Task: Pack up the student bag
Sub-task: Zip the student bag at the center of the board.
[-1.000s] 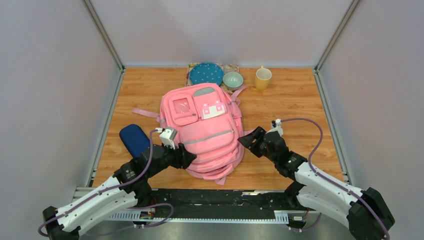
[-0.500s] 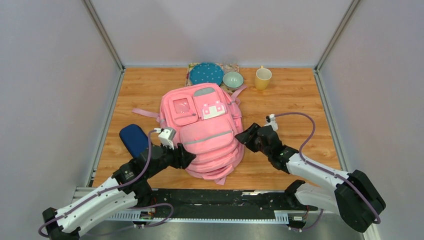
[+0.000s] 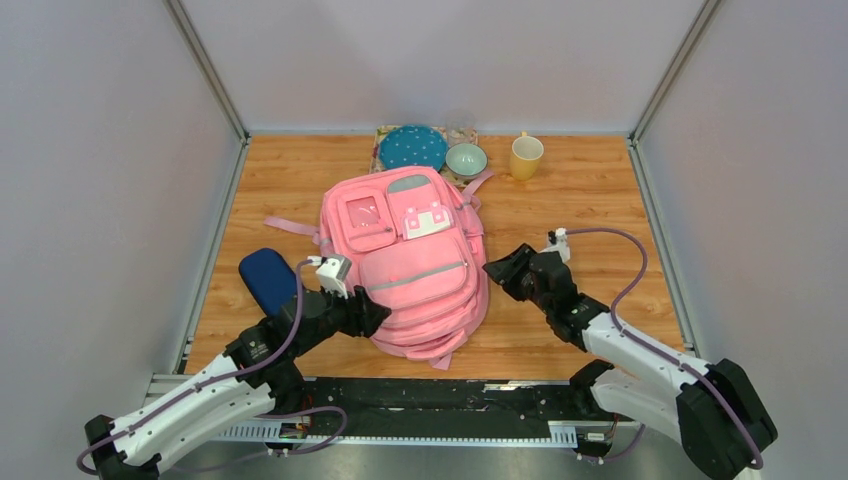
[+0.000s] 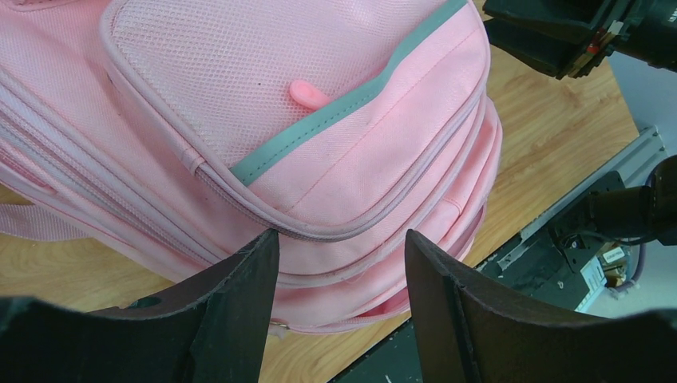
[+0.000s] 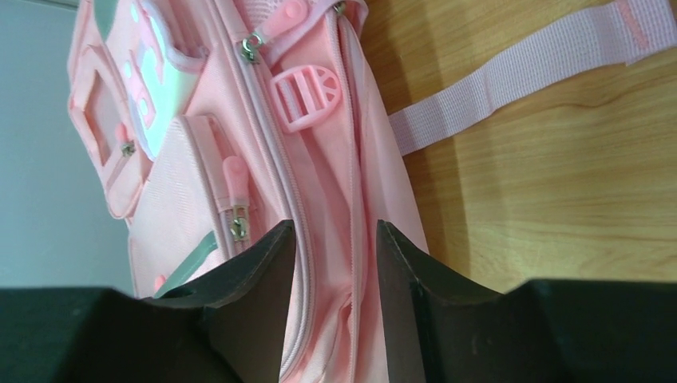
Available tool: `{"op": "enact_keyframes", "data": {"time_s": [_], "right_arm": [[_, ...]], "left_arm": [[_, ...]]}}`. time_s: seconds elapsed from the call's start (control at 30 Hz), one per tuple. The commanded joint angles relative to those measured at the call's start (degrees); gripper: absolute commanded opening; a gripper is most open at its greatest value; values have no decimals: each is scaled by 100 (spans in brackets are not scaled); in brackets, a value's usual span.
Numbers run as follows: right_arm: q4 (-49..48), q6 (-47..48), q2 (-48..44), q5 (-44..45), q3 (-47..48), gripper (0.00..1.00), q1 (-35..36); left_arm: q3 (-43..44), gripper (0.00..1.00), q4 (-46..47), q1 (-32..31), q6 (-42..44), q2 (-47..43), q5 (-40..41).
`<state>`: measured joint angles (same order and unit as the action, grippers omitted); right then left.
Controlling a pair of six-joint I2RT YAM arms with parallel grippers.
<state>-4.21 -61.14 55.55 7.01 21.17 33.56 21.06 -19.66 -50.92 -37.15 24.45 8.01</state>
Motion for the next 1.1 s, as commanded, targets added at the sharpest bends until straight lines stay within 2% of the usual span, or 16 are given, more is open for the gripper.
{"op": "enact_keyframes", "data": {"time_s": [0.0, 0.23, 0.4, 0.5, 0.73, 0.97, 1.07], "right_arm": [[-282, 111, 403, -173, 150, 43, -16], [-449, 226, 1071, -560, 432, 40, -8], [-564, 226, 1178, -613, 415, 24, -16], [-608, 182, 1142, -613, 362, 22, -8], [-617, 59, 1415, -929, 458, 20, -25], [112, 68, 1371, -437, 599, 25, -16], [52, 120, 1415, -436, 625, 24, -25]], "left_arm": [[197, 67, 305, 3, -3, 43, 8], [214, 67, 279, 11, 6, 25, 34], [232, 67, 235, 3, 14, 16, 69], [223, 67, 200, 11, 14, -36, 104], [249, 66, 164, 3, 23, -63, 95], [258, 67, 112, 11, 32, -80, 122], [232, 67, 120, 11, 23, -72, 122]]}}
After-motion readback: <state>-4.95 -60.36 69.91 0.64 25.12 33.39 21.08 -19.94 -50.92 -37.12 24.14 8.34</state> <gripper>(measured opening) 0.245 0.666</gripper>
